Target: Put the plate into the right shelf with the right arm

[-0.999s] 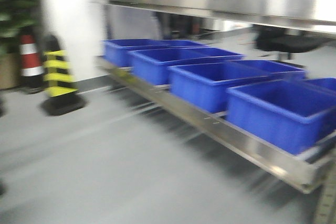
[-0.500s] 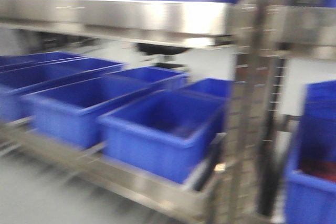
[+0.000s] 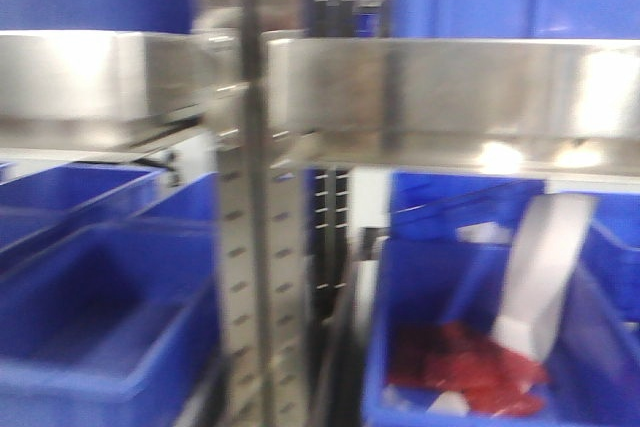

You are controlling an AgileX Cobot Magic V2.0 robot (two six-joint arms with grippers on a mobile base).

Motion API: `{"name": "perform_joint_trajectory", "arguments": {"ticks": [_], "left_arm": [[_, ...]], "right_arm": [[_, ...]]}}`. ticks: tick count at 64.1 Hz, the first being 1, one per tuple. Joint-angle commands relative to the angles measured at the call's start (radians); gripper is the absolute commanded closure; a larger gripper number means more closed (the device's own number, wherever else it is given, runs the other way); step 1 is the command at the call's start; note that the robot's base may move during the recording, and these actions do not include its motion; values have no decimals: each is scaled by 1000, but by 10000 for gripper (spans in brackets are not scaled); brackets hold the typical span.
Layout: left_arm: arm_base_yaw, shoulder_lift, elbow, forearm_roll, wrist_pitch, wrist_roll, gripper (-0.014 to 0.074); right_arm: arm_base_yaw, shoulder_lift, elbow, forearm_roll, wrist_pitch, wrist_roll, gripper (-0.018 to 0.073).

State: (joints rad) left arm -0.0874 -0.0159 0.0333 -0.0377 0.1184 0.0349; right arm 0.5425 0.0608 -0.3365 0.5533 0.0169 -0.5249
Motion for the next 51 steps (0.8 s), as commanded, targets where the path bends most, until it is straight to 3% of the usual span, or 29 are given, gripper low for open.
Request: {"name": "perform_joint_trajectory", "arguments": {"ticks": [1, 51], "left_arm": [[-5, -5, 8, -4, -86, -3, 643], [-5, -5, 8, -4, -86, -3, 643]], "right_arm": [[-3, 13, -28, 5, -88, 3, 503], [-3, 13, -28, 5, -88, 3, 503]]}}
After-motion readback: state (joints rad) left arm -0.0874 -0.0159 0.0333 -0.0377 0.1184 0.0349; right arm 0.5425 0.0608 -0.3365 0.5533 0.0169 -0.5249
